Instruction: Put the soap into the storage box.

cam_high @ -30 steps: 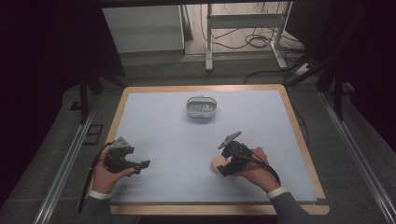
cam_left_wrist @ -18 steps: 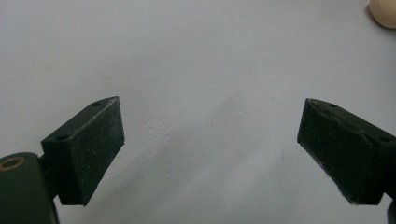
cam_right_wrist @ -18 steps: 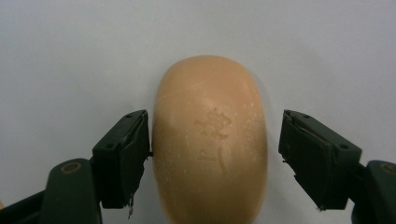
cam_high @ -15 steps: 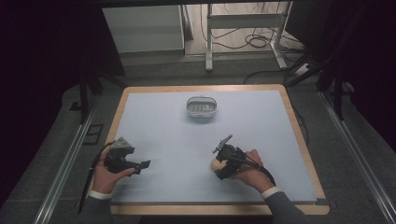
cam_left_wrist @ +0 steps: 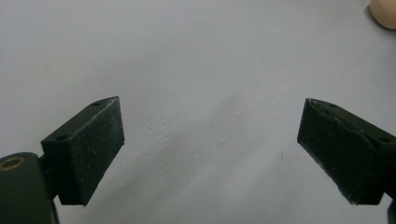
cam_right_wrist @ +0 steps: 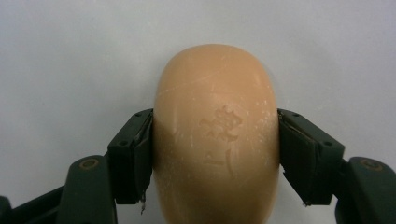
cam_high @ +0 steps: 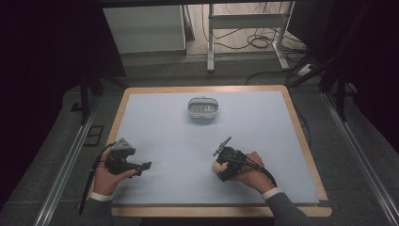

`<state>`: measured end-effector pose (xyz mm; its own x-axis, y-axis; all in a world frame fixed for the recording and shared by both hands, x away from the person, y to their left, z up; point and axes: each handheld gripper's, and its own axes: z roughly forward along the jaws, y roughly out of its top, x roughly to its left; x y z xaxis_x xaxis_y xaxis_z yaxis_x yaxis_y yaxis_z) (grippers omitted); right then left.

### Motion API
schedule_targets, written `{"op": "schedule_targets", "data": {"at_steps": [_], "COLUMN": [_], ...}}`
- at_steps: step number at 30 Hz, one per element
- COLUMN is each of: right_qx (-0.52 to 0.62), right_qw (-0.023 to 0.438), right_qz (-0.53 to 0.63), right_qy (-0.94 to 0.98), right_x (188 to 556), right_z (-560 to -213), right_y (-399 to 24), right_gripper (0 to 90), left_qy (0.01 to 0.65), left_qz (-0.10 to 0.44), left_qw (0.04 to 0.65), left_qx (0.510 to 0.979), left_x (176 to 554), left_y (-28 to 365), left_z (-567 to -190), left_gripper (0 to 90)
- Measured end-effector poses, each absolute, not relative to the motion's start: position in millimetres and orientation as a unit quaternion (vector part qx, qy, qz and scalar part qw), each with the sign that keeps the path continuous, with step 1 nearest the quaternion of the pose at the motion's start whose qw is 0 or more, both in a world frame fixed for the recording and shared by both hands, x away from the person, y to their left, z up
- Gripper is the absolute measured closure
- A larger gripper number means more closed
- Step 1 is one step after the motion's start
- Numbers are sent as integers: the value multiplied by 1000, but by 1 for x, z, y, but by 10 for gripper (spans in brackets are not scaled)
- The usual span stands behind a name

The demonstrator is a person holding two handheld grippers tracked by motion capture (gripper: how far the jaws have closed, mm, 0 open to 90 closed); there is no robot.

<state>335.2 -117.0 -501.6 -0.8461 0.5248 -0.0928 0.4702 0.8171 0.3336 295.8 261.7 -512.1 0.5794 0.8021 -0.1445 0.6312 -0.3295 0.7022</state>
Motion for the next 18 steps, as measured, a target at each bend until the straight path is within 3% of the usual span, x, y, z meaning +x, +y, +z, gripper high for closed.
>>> {"op": "schedule_targets", "data": {"at_steps": [18], "right_qx": [273], "right_qw": [124], "right_qz": [191], "right_qy": [935], "right_x": [339], "right_z": [-467], "right_y": [-137], "right_gripper": [326], "left_qy": [443], "left_qz": [115], "left_qw": [369], "left_qx": [809], "left_x": [296], "left_y": [261], "left_z": [-512], "left_gripper": [76]}}
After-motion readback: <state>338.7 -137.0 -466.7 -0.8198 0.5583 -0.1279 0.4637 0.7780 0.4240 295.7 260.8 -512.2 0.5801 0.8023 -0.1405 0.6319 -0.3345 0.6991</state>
